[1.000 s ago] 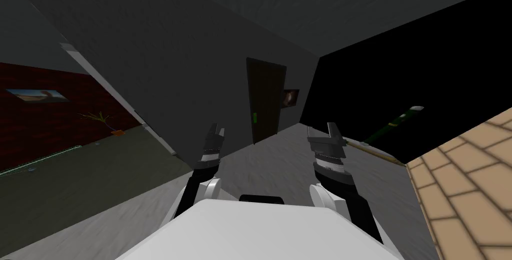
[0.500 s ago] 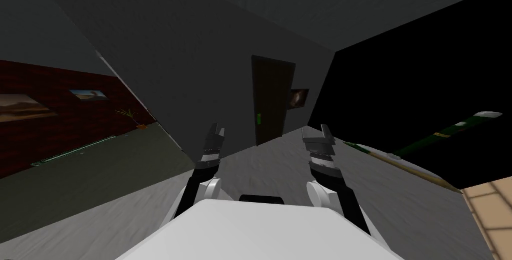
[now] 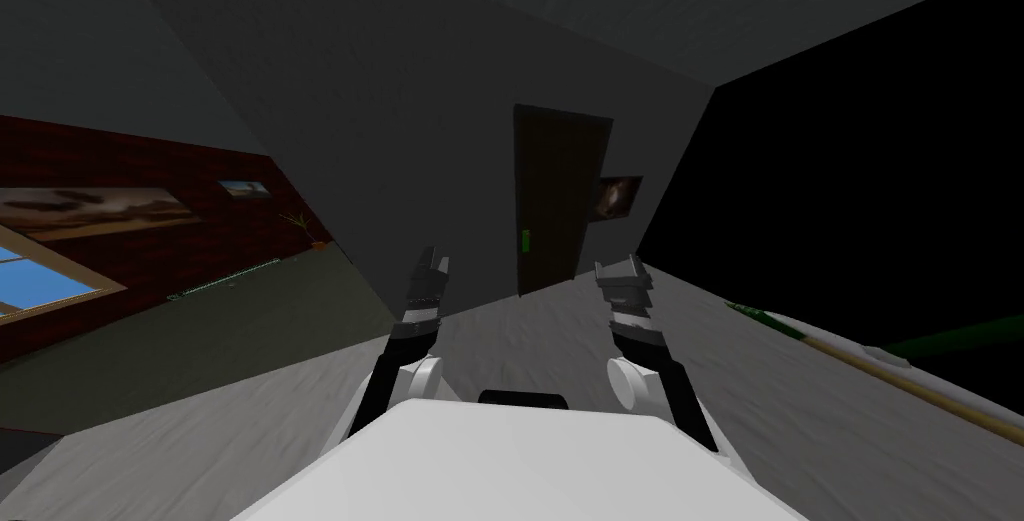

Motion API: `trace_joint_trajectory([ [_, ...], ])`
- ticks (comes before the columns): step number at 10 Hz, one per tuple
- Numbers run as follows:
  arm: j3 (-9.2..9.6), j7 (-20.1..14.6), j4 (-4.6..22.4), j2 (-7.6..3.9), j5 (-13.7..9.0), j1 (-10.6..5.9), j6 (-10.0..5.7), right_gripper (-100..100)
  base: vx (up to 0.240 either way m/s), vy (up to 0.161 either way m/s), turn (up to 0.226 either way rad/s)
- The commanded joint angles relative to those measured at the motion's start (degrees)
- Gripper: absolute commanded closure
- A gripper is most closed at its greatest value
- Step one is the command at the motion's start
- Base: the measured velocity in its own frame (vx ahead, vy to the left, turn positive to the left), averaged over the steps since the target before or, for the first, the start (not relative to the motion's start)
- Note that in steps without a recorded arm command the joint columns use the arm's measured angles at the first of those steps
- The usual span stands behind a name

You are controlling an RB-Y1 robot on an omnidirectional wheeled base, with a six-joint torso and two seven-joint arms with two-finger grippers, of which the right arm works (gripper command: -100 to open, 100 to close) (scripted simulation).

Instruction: Pull the door open

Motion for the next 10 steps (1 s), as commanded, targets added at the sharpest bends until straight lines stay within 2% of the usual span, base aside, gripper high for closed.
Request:
trace_joint_trajectory([
  [1,0.15,-1.9,1.9,-0.53,-1.4,-0.61,0.2,-100,0.136,-0.056,0.185],
  [10,0.17,-9.9,11.7,-2.35,-8.3,-5.48,1.92,-100,0.09,-0.043,0.132],
])
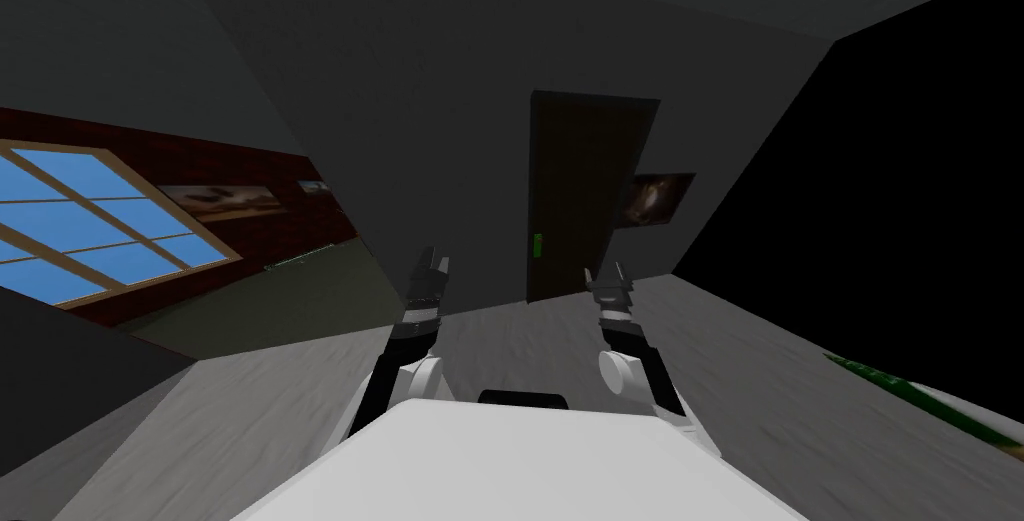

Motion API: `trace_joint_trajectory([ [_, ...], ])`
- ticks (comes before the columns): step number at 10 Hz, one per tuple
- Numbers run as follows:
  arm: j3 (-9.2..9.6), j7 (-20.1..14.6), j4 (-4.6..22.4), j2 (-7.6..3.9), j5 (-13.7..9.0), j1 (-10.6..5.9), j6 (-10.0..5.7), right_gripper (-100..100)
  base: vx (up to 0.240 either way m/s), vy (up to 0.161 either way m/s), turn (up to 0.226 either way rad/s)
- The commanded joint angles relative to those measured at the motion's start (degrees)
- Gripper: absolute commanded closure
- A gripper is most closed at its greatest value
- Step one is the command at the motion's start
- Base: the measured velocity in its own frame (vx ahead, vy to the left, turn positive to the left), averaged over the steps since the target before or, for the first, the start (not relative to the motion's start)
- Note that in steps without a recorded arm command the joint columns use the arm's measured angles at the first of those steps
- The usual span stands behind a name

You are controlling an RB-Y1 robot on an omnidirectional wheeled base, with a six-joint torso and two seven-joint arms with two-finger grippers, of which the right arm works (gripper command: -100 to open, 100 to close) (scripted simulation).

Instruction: Pull the door open

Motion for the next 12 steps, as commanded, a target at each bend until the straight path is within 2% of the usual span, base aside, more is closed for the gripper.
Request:
trace_joint_trajectory([
  [1,-0.13,-1.9,2.0,-0.58,-1.4,-0.8,0.18,-100,0.087,-0.056,0.14],
  [12,-0.09,-12.2,14.5,-2.04,-10.3,-7.05,2.38,-100,0.085,-0.057,0.146],
])
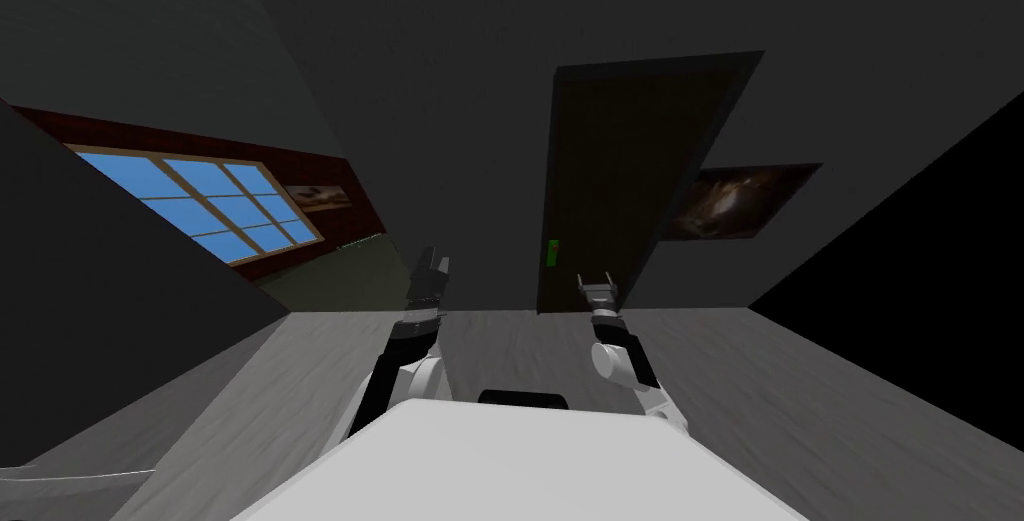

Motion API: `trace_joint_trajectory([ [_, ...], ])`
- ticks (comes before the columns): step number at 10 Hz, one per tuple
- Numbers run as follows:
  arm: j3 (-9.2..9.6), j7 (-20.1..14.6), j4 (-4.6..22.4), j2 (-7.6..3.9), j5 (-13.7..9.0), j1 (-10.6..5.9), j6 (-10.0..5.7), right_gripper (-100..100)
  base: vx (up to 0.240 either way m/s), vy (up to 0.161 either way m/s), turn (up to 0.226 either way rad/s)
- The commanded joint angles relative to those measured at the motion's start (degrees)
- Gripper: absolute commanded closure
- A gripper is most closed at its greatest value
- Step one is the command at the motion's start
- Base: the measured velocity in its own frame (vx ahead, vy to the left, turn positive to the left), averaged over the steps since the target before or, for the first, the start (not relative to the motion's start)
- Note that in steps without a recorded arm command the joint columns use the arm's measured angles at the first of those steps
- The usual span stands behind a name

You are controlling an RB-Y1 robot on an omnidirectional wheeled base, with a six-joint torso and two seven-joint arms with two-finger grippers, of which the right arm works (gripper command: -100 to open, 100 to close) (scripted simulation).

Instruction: Pull the door open

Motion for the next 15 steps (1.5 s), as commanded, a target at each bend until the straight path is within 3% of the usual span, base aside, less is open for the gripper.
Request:
trace_joint_trajectory([
  [1,-0.05,-1.7,1.7,-0.33,-1.4,-0.78,0.4,-100,0.067,-0.056,0.14],
  [10,-0.03,-10.0,11.8,-1.07,-8.5,-5.83,2.18,-100,0.076,-0.069,0.143],
  [15,-0.01,-13.4,15.9,-1.28,-11.4,-7.87,2.9,-100,0.069,-0.078,0.109],
])
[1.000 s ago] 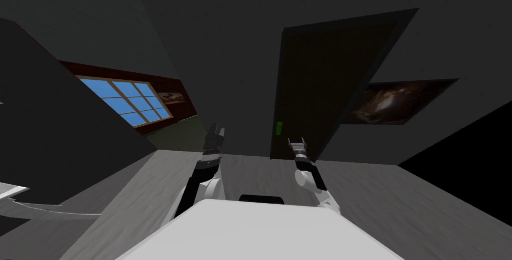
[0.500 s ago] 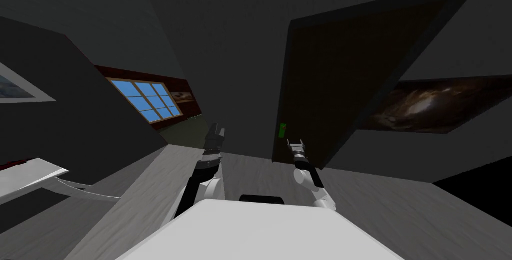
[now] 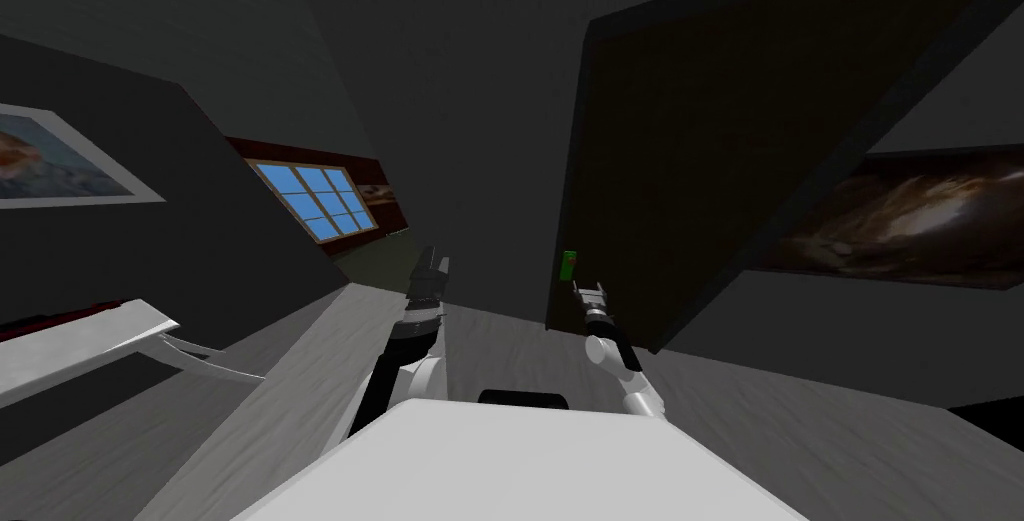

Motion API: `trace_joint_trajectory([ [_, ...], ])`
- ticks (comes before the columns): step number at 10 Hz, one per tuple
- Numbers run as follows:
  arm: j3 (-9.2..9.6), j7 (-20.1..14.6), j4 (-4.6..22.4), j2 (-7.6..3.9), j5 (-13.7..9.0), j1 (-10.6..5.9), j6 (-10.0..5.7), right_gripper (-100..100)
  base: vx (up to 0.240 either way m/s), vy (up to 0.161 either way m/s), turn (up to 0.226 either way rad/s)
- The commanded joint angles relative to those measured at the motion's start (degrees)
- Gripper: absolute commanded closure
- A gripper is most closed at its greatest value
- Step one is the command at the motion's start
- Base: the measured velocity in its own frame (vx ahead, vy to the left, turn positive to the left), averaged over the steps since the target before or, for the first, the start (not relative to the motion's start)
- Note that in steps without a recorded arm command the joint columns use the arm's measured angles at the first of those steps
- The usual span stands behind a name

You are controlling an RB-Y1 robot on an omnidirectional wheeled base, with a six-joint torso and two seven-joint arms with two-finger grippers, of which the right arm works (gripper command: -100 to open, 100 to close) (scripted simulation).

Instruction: Pull the door open

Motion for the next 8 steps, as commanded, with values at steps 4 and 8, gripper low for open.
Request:
trace_joint_trajectory([
  [4,0.0,-4.7,5.4,-0.32,-3.9,-2.66,0.94,-100,0.095,-0.101,0.166],
  [8,-1.34,-7.4,7.3,-3.31,-5.3,-2.69,0.57,-100,0.093,-0.043,0.123],
])
